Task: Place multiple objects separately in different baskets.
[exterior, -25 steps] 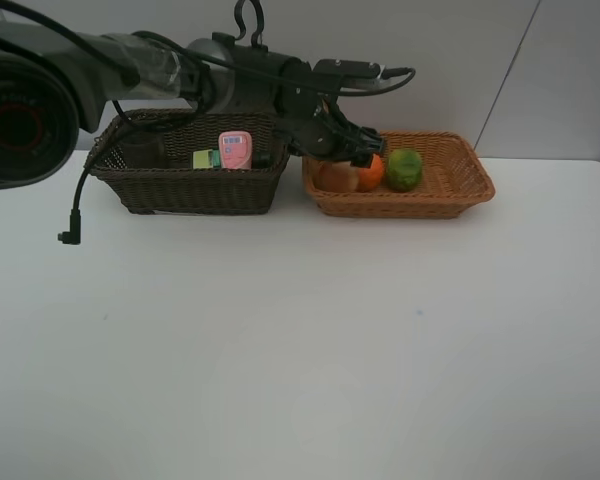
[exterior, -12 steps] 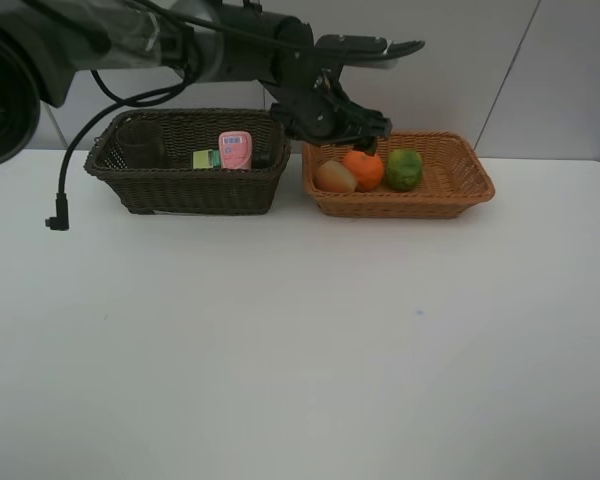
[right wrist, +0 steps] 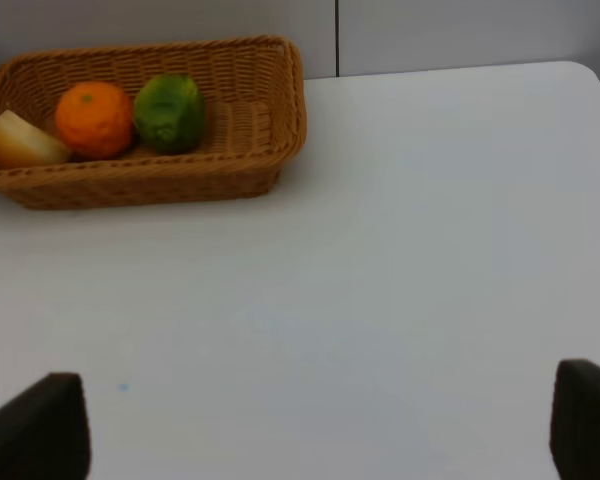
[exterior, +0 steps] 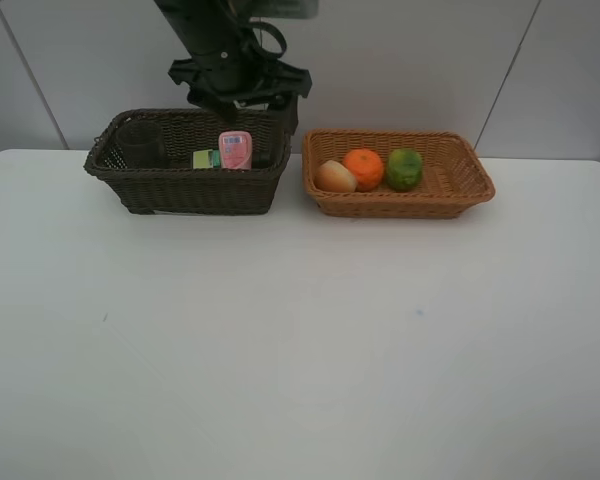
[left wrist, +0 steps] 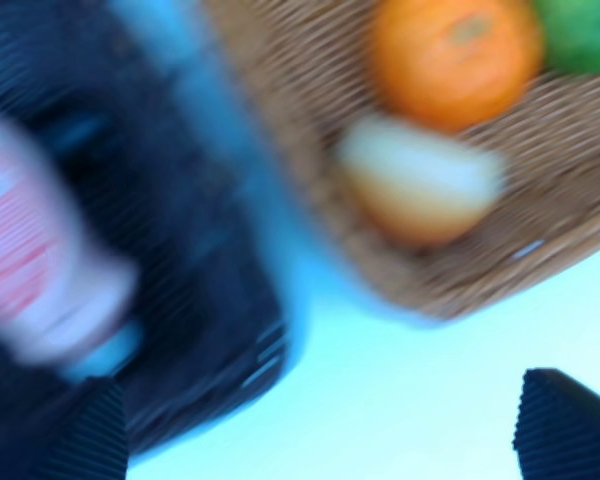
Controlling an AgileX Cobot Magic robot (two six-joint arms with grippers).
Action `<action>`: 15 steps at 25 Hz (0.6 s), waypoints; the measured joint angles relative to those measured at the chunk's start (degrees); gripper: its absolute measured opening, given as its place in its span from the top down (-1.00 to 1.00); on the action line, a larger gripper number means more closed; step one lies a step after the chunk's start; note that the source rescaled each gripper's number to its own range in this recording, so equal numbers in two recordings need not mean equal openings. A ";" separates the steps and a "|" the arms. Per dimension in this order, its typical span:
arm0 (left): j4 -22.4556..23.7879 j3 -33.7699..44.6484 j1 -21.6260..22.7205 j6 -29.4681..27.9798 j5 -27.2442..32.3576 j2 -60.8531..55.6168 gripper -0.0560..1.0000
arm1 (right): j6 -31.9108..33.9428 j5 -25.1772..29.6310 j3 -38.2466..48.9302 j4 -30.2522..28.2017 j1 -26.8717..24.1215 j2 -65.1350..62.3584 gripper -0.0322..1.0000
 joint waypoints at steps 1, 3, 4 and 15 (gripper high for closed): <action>0.00 3.63 1.69 0.00 -0.37 -2.60 -0.99 | 0.00 0.00 0.00 0.00 0.00 0.00 -1.00; 0.00 11.07 4.94 0.00 -1.84 -9.49 -0.99 | 0.00 0.00 0.00 0.00 0.00 0.00 -1.00; 0.00 14.15 6.80 0.00 -2.38 -13.01 -0.99 | 0.00 0.00 0.00 0.00 0.00 0.00 -1.00; 1.37 44.97 19.28 2.33 -1.12 -55.66 -0.99 | 0.00 0.00 0.00 0.00 0.00 0.00 -1.00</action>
